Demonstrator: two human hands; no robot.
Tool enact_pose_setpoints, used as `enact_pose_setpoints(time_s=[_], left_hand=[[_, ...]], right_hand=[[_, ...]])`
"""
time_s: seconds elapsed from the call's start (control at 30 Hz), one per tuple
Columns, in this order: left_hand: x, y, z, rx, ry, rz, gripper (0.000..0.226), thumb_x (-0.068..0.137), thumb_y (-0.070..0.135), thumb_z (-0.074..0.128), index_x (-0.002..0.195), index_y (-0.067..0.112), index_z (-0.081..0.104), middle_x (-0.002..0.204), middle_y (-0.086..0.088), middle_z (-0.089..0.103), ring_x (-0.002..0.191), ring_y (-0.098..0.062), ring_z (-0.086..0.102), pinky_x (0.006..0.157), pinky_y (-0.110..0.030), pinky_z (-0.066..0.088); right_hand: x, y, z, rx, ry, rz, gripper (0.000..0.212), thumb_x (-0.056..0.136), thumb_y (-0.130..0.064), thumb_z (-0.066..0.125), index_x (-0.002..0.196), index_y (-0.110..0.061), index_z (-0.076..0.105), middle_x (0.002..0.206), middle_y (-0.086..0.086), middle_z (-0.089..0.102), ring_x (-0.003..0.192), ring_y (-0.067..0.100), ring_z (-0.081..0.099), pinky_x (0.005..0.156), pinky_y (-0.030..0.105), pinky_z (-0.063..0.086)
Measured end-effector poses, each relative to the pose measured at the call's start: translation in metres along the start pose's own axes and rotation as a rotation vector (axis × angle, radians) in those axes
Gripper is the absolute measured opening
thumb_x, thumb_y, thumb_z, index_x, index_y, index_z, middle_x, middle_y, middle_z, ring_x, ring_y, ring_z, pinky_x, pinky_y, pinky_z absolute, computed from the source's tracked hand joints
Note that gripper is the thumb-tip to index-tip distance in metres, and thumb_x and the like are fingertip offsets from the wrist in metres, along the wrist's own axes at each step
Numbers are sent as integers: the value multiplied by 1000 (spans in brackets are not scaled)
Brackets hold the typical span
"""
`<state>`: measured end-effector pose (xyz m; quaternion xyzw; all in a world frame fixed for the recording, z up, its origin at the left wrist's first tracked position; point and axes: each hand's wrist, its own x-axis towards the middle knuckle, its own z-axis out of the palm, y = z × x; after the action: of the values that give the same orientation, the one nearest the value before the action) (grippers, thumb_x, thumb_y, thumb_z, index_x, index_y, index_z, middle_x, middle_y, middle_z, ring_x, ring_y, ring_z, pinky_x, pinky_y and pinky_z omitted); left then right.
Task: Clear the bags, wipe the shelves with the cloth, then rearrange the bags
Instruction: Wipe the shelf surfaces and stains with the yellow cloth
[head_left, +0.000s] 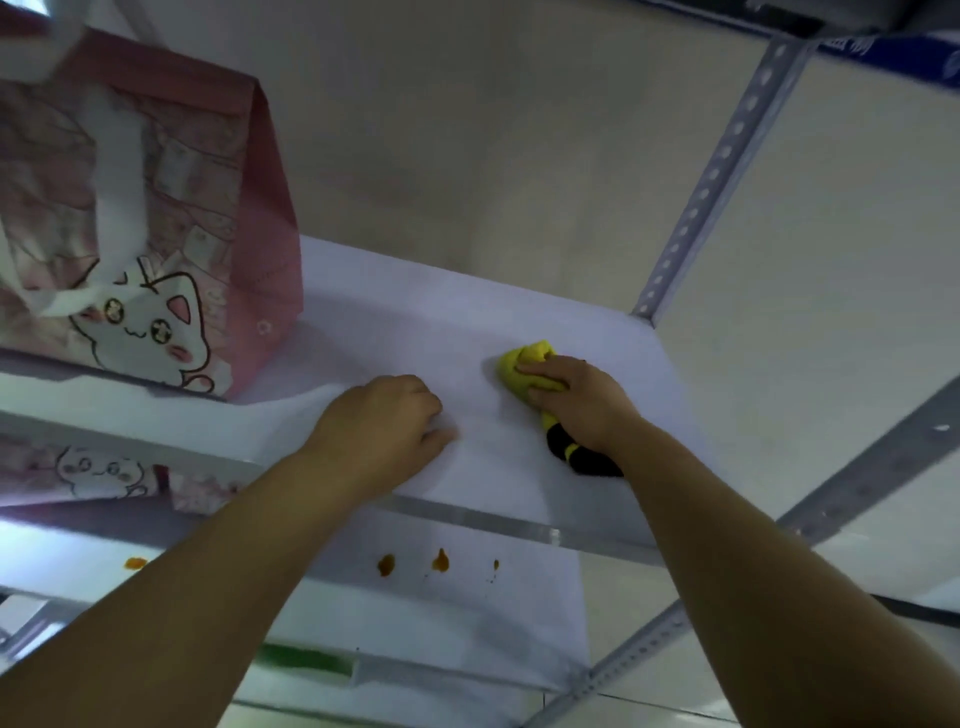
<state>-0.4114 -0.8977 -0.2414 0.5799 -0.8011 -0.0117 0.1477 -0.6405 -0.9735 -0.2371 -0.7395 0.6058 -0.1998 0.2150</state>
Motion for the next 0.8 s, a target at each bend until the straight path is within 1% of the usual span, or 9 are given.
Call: enact_pose_setpoints(time_s=[0.1,0.2,0.3,0.4,0.53,0.6,0.67,0.73,0.8], left_hand=[[-15,1,-5,-63,-6,-17,33,91,37,49,93,9,67,100,-5,61,94,-23,57,80,-38,47],[-31,2,-8,-91,15,-56,31,90,37,53,95,10,69,101,-4,62,95,-23,57,81,-37,48],[-42,5,-11,-79,21,-85,32,90,39,52,94,11,68,102,-2,62,97,-23,56,82,-38,47],[-48,9,-15,-22,7,-99,33,90,40,50,94,12,67,101,-3,62,97,-24,55,80,-39,48],[-55,15,-19,-14,-17,-126,33,91,39,49,95,11,67,103,-5,61,97,-25,56,81,-39,48],[-58,16,-21,-27,-30,-143,34,91,38,49,96,10,67,104,-5,61,98,-25,56,82,-39,47],[-61,18,-22,-32,-25,-154,34,91,37,49,96,10,68,104,-6,61,98,-25,56,83,-40,47],[-64,20,-24,-36,-8,-169,34,91,37,49,95,10,68,103,-6,61,97,-25,56,83,-39,47],[-70,21,-25,-50,6,-185,34,91,37,49,94,9,68,101,-6,61,96,-24,56,83,-39,47]], right_hand=[[-19,9,-9,-204,105,171,36,95,-43,44,131,-46,48,146,-5,43,126,29,45,103,45,38],[-29,-11,-1,-311,118,208,39,95,-35,38,133,-41,44,143,1,42,123,34,44,100,49,36],[-43,-32,17,-268,64,68,38,94,-35,41,129,-47,47,143,-7,42,125,28,43,98,46,34],[-62,-38,23,-170,-25,-101,35,92,-37,48,124,-49,52,141,-17,45,125,18,45,99,41,39],[-78,-27,11,11,-98,-144,34,90,-35,56,122,-47,56,134,-16,52,121,15,50,98,36,43],[-83,-23,8,-55,-41,-112,41,90,-37,54,129,-46,49,140,-12,47,124,20,45,100,40,40],[-86,-22,10,-220,28,-15,53,89,-43,49,138,-45,32,150,-6,30,131,28,33,102,46,34],[-88,-27,13,-287,44,97,57,88,-47,44,140,-45,21,154,-2,17,134,34,25,102,52,29],[-88,-34,16,-323,42,140,50,90,-46,39,137,-44,23,150,3,21,129,36,28,99,54,29]])
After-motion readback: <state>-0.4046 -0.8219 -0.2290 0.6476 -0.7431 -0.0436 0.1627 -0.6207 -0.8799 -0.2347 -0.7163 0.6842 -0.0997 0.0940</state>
